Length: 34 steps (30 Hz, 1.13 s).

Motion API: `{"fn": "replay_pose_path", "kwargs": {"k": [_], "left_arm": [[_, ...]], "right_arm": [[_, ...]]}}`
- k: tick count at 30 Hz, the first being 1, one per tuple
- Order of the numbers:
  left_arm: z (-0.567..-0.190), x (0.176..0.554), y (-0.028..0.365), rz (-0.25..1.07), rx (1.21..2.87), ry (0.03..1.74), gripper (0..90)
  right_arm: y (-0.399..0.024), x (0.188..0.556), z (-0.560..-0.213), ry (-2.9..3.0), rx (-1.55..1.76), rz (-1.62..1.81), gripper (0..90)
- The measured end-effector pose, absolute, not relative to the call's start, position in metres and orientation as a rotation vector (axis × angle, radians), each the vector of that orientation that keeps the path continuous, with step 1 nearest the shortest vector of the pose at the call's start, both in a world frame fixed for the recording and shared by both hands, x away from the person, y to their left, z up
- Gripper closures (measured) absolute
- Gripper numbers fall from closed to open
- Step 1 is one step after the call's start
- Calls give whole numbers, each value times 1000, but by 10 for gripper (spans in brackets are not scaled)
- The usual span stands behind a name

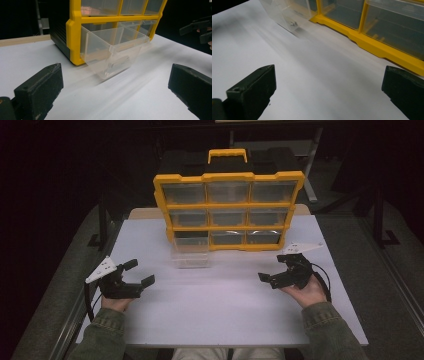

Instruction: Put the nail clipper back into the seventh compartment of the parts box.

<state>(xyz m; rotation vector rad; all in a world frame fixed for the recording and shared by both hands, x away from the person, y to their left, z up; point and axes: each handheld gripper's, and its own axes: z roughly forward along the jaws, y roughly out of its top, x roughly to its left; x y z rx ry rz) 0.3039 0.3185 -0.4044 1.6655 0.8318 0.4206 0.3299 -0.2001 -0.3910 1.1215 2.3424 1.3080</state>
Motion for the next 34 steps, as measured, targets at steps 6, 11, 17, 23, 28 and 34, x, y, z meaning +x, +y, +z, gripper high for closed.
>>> {"fn": "replay_pose_path", "kwargs": {"k": [6, 11, 17, 23, 28, 34], "left_arm": [[-405, 304, 318, 419, 1668, 832, 0], [-405, 304, 318, 419, 1667, 832, 0], [-405, 304, 318, 419, 1669, 831, 0], [-405, 304, 318, 417, 1669, 831, 0], [-405, 303, 318, 418, 1669, 831, 0], [-405, 303, 318, 418, 1672, 832, 0]], "right_arm": [[-214, 322, -399, 2295, 1136, 1331, 0], [-223, 317, -401, 2245, 1128, 1363, 0], [-232, 310, -404, 2184, 1105, 1407, 0], [-244, 300, -405, 2100, 1069, 1432, 0], [-254, 293, -406, 2040, 1069, 1473, 0], [-259, 291, -409, 2030, 1066, 1464, 0]]}}
